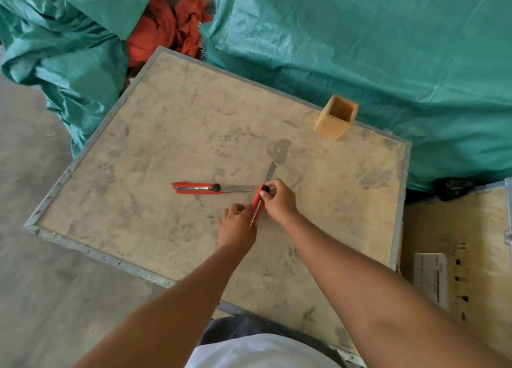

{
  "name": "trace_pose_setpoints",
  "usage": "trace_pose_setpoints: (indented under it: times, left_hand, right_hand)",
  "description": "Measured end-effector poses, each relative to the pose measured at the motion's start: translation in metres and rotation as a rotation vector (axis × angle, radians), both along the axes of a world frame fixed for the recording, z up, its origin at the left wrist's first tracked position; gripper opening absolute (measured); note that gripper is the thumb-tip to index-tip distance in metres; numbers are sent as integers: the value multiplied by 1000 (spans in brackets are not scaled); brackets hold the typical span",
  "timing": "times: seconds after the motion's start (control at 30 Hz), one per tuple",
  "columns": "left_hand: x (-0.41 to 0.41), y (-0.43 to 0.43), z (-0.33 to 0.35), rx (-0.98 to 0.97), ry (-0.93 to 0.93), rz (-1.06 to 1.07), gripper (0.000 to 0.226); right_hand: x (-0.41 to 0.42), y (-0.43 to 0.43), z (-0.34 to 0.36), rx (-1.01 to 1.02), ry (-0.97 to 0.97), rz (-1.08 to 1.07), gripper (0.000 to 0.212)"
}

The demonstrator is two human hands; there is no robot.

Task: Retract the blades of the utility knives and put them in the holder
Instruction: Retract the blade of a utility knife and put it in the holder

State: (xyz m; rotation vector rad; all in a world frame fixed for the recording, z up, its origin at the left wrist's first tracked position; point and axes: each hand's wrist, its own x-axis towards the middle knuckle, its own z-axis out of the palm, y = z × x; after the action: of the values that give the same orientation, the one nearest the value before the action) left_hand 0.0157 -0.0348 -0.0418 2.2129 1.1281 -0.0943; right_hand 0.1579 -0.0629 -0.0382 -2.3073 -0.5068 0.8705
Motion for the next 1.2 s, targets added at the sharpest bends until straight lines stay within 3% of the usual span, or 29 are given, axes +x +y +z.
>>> trace_pose_setpoints:
  times: [0.13, 0.43, 0.63, 0.87, 1.1, 1.2]
  left_hand:
    - [-3, 7, 9, -174, -148, -15, 56]
    - [-19, 37, 78, -539, -346, -69, 69]
    - [-33, 47, 111, -558, -414, -151, 66]
    - [-35, 59, 139, -591, -472, -137, 55]
    - [-37, 68, 150, -636, -530, -161, 56]
    - [-39, 70, 152, -650, -543, -164, 56]
  right_hand:
    - [0, -6, 12, 125, 98, -155, 10]
    - [10, -25, 85, 366, 185, -150, 17]
    - [-3, -35, 121, 443, 191, -109, 21]
    - [-16, -44, 137, 406, 19, 118, 18]
    - [-28, -50, 153, 316, 8, 196, 19]
    - [-31, -50, 159, 340, 0, 236, 29]
